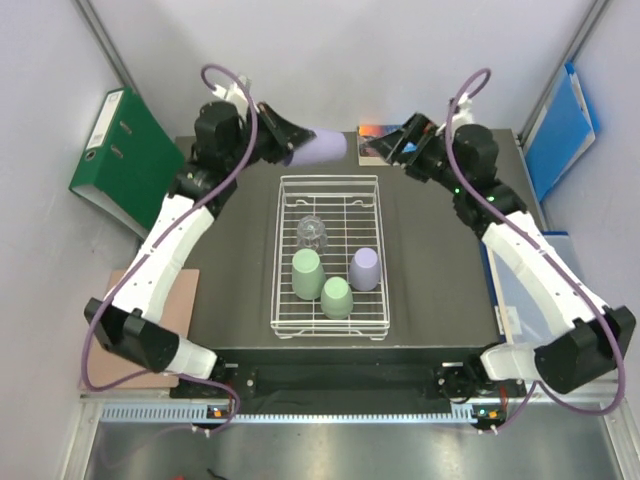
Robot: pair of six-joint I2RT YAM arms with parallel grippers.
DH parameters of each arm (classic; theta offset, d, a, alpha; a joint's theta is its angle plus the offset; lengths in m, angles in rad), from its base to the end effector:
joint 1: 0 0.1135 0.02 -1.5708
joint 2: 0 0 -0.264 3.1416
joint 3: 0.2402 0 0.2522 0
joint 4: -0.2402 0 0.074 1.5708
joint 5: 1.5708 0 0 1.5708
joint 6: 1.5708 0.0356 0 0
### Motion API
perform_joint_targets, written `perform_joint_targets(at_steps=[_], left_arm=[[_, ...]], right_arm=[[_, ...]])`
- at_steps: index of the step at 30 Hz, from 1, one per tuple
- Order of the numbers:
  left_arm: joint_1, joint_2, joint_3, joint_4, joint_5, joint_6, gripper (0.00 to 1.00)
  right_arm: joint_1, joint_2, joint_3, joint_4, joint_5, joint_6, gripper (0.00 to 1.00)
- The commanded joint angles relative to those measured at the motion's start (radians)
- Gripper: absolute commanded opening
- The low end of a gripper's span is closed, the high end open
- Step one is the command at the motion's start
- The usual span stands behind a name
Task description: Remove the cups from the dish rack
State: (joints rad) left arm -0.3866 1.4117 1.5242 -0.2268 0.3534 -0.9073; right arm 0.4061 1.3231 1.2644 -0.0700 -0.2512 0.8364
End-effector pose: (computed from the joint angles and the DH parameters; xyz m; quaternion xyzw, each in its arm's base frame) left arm 0.2932 -0.1327 0.4490 -0.0761 0.7401 -0.4996 0.4437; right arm 0.2821 0.1309 0.4010 0.0783 0.7457 0.4577 0.4778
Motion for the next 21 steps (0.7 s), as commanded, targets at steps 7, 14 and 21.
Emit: perform_joint_targets(at_steps=[7,14,21], left_arm=[[0.052,0.465,0.72,-0.888,-0.72,0.332,0.0],[0.156,0.633,0.705,-0.858,-0.783,0.401,0.0],[0.181,0.762,0.714,-0.758,-0.742,0.449,0.0]], right_arm=[[0.097,0.025,0.231,-0.654,0.933,-0.347,1.0],[0.145,-0.064,0.118,-0.605,0.913,-0.418,1.0],[0.155,-0.071,0.07,-0.607,0.842,-0.419,1.0]])
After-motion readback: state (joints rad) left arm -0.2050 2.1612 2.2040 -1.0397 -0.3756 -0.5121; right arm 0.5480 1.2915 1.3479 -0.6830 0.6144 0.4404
